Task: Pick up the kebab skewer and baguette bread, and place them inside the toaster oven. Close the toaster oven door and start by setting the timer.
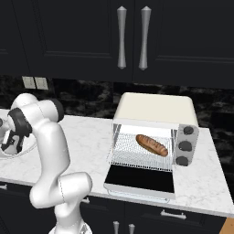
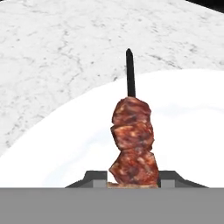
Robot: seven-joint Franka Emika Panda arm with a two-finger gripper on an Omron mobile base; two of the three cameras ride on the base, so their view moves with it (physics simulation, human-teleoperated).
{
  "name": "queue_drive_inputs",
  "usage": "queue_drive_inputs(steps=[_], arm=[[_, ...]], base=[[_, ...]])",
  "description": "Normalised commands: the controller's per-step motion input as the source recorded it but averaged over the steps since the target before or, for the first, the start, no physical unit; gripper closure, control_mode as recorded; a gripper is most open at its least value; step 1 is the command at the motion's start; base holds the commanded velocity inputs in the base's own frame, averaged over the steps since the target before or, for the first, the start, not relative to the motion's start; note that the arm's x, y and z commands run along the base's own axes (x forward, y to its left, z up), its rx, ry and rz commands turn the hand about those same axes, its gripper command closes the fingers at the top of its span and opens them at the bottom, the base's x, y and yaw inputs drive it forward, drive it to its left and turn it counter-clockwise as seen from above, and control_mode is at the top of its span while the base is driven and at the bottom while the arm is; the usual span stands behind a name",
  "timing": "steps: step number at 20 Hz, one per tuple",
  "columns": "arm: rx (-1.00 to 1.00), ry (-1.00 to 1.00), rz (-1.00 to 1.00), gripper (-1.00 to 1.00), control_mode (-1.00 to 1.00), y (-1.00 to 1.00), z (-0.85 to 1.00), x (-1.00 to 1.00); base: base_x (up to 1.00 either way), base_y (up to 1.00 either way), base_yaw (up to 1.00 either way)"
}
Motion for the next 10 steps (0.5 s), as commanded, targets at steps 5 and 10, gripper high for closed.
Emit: queue_drive_inputs(steps=[5,10], arm=[[0.0,0.15,-0.02,1.0,-1.0,0.0,0.1,-0.09],[0.0,0.06,-0.1,1.0,-1.0,-0.1,0.45,-0.42]], base=[[0.0,0.0,0.0],[0.0,0.0,0.0]])
